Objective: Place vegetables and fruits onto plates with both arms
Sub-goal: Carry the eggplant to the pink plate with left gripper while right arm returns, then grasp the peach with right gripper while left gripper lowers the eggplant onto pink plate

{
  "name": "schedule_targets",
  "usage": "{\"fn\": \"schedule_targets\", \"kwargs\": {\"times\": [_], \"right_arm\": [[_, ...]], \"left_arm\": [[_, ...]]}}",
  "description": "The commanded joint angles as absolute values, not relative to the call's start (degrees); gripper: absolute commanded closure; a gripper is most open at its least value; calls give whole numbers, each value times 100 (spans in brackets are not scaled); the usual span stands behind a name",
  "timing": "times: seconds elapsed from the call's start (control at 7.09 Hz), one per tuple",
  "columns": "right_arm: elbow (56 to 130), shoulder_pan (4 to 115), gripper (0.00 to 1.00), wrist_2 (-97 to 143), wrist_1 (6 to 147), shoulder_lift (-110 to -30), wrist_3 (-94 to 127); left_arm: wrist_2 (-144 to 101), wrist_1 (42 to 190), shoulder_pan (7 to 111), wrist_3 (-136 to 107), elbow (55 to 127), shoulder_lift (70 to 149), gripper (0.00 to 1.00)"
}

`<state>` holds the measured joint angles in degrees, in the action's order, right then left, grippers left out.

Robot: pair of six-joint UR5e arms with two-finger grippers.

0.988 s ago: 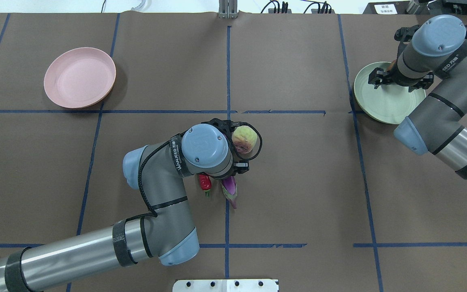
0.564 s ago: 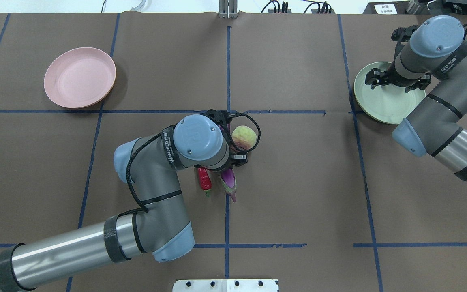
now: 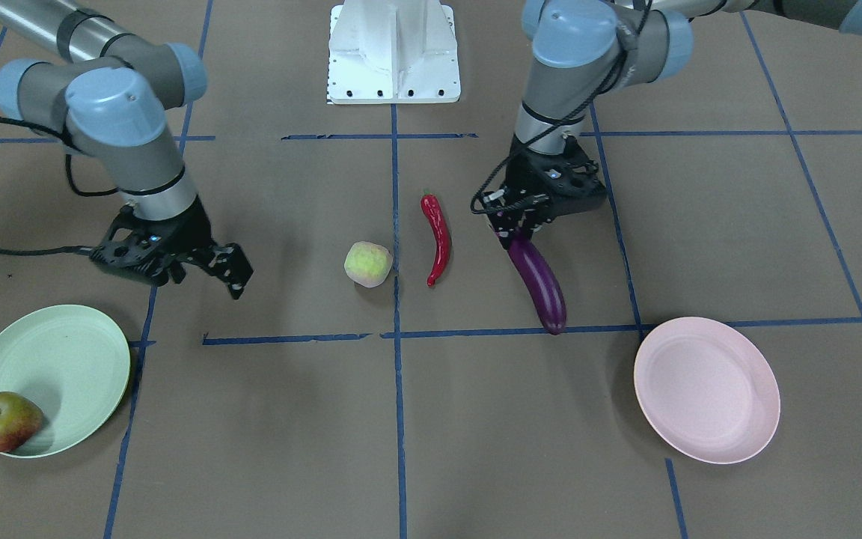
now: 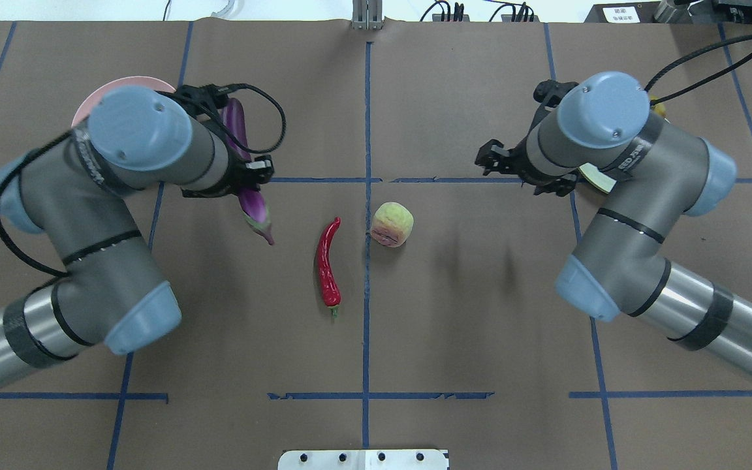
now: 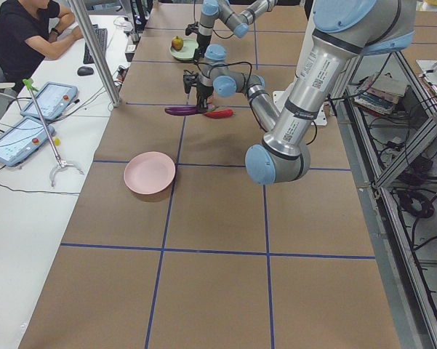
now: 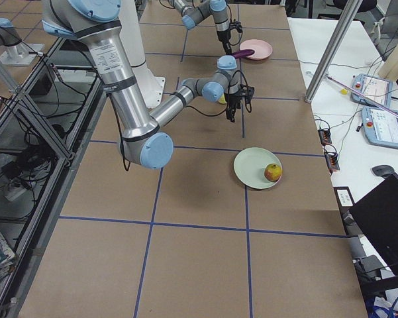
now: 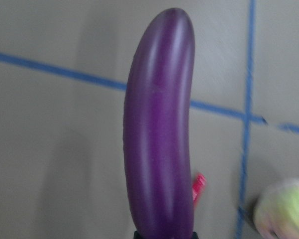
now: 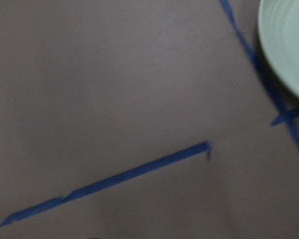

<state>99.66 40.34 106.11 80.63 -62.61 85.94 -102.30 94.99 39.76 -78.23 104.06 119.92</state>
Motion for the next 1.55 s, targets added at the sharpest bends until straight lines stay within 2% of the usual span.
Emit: {"fn": "schedule_targets", "kwargs": {"times": [0.0, 0.28, 0.71, 1.27, 1.41], "right_arm": [[9898, 3596, 0, 10644, 8086, -5654, 9876], [8698, 3472, 0, 10635, 8086, -4662, 10885], [8500, 3271, 0, 10652, 8182, -4632, 11327], [8219, 3024, 1, 10512, 8209, -4439, 11461], [8218, 3015, 59, 10390, 8218, -4386, 11470]], "left_arm": [[-10633, 9474, 4735, -6885, 10293, 11647, 100], [-10626, 9475, 4781, -6829, 10187, 11628, 100], [-10635, 9554, 5193, -6340, 9705, 11637, 100], [-10635, 10922, 5677, -5748, 8001, 11742, 100], [-10635, 11168, 5669, -5670, 7546, 11890, 97]]}}
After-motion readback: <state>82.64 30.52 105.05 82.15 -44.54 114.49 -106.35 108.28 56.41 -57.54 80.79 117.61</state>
